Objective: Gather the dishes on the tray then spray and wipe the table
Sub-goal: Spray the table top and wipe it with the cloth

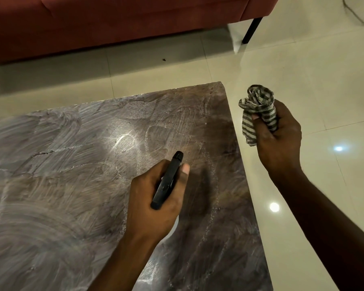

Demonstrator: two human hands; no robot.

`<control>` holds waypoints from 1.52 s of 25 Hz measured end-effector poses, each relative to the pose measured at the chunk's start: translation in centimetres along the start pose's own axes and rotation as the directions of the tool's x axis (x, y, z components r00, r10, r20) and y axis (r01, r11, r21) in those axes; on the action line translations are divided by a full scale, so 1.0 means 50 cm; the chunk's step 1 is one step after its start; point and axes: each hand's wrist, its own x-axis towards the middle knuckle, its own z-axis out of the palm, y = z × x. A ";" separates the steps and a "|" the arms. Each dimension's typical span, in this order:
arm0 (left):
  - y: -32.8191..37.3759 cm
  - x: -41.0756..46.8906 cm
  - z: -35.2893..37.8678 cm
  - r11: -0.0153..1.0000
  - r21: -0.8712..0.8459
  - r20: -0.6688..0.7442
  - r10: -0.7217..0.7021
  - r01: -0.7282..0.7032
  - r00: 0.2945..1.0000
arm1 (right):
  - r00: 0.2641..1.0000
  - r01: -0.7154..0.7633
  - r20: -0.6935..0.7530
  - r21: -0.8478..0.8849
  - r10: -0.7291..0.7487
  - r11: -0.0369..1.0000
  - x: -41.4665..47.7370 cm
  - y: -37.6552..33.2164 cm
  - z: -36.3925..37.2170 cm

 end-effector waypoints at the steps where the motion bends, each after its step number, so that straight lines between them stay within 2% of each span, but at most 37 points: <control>1: 0.001 0.000 0.001 0.999 0.038 -0.015 0.008 -0.007 1.000 | 1.000 0.004 0.002 -0.011 -0.004 1.000 -0.003 0.004 0.000; 4: -0.001 -0.004 0.007 0.995 0.096 -0.027 0.013 -0.011 1.000 | 1.000 0.023 0.013 -0.047 -0.022 0.999 -0.004 0.009 0.000; 7: -0.001 -0.011 0.009 0.999 -0.013 0.003 -0.035 0.035 0.999 | 0.999 0.035 0.014 -0.082 -0.034 0.996 0.025 0.005 0.013; 10: 0.003 -0.011 0.007 1.000 -0.006 0.021 -0.023 0.023 1.000 | 0.997 0.075 -0.007 -0.116 -0.076 0.990 0.069 -0.014 0.041; 12: 0.001 -0.008 0.008 0.999 0.037 0.018 -0.019 0.018 1.000 | 0.988 0.149 0.070 -0.233 -0.136 0.961 0.099 -0.024 0.070; 14: -0.003 -0.010 0.008 0.998 0.059 0.011 -0.020 0.019 1.000 | 0.948 0.247 0.285 -0.366 -0.144 0.897 0.125 -0.019 0.117; 16: -0.007 -0.013 0.006 0.998 -0.011 0.003 -0.065 0.065 0.998 | 0.837 0.440 0.533 -0.523 -0.122 0.730 0.117 -0.001 0.165; 17: -0.007 -0.013 0.002 0.995 -0.043 0.011 -0.085 0.085 0.996 | 0.763 0.558 0.633 -0.540 -0.133 0.630 0.102 0.013 0.176; 19: -0.002 -0.012 0.000 0.995 -0.050 0.037 -0.087 0.088 0.996 | 0.535 0.771 0.830 -0.403 -0.159 0.494 0.076 0.039 0.147; 20: 0.000 -0.011 0.000 0.996 -0.032 0.047 -0.077 0.078 0.996 | 0.415 0.835 0.895 -0.304 -0.162 0.460 0.073 0.048 0.117; 21: 0.003 -0.009 0.001 0.998 -0.006 0.053 -0.069 0.069 0.996 | 0.341 0.860 0.926 -0.236 -0.164 0.453 0.079 0.053 0.083; 22: 0.004 -0.006 0.002 0.998 0.026 0.051 -0.064 0.063 0.997 | 0.358 0.847 0.920 -0.247 -0.162 0.470 0.094 0.052 0.055; 25: 0.003 -0.001 0.008 0.996 0.066 0.026 -0.063 0.061 0.998 | 0.668 0.633 0.736 -0.485 -0.110 0.603 0.157 0.030 0.061; 26: 0.004 0.001 0.010 0.997 0.036 0.014 -0.076 0.075 0.997 | 0.725 0.573 0.684 -0.535 -0.080 0.620 0.171 0.014 0.094; 27: 0.004 0.001 0.011 0.996 -0.006 0.005 -0.091 0.091 0.996 | 0.733 0.556 0.677 -0.547 -0.059 0.626 0.177 -0.004 0.130; 28: 0.004 0.001 0.011 0.994 -0.038 0.002 -0.102 0.102 0.995 | 0.694 0.589 0.718 -0.518 -0.059 0.620 0.177 -0.020 0.160; 29: 0.001 -0.001 0.012 0.993 -0.047 0.004 -0.104 0.104 0.995 | 0.617 0.653 0.783 -0.458 -0.074 0.603 0.173 -0.029 0.176; 31: -0.009 -0.007 0.010 0.995 -0.025 0.011 -0.100 0.100 0.995 | 0.408 0.795 0.907 -0.300 -0.100 0.528 0.163 -0.027 0.164; 32: -0.015 -0.012 0.008 0.995 -0.013 0.011 -0.100 0.100 0.995 | 0.335 0.828 0.937 -0.246 -0.094 0.504 0.163 -0.017 0.144; 33: -0.020 -0.019 0.007 0.995 -0.005 0.010 -0.103 0.103 0.995 | 0.333 0.824 0.938 -0.243 -0.092 0.512 0.169 -0.008 0.125; 34: -0.024 -0.025 0.006 0.994 0.004 0.003 -0.109 0.109 0.994 | 0.407 0.782 0.908 -0.290 -0.100 0.552 0.178 -0.004 0.114; 36: -0.029 -0.038 0.007 0.992 0.021 -0.003 -0.125 0.125 0.992 | 0.636 0.608 0.768 -0.443 -0.071 0.659 0.188 -0.009 0.120; 37: -0.033 -0.044 0.010 0.990 0.023 0.006 -0.138 0.138 0.990 | 0.702 0.549 0.711 -0.494 -0.050 0.674 0.184 -0.014 0.135; 38: -0.035 -0.049 0.013 0.988 0.014 0.022 -0.157 0.157 0.987 | 0.713 0.548 0.700 -0.517 -0.044 0.657 0.172 -0.021 0.148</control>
